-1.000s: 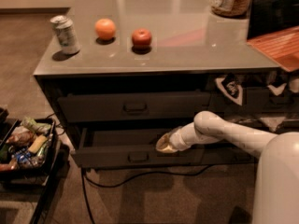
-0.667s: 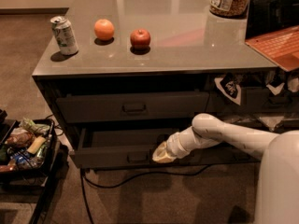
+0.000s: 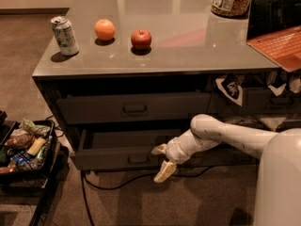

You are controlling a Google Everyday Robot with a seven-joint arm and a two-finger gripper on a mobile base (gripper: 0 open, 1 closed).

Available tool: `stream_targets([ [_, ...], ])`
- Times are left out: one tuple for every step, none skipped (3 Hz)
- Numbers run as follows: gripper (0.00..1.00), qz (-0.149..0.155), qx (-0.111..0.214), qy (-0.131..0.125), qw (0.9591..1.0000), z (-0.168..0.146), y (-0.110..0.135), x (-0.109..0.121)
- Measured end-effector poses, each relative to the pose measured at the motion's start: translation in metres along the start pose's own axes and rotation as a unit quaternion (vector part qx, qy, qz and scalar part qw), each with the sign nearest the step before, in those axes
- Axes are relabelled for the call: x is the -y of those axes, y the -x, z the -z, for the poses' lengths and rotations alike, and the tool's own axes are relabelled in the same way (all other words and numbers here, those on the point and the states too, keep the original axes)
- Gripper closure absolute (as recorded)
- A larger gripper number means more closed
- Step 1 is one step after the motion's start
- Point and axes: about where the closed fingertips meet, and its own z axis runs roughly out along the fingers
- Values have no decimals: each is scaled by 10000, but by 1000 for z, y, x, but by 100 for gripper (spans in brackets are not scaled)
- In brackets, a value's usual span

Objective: Open middle drawer

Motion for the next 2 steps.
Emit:
stream_targets([
  [0, 0, 0, 0, 10000, 0, 0, 0],
  [0, 1, 0, 0, 10000, 0, 0, 0],
])
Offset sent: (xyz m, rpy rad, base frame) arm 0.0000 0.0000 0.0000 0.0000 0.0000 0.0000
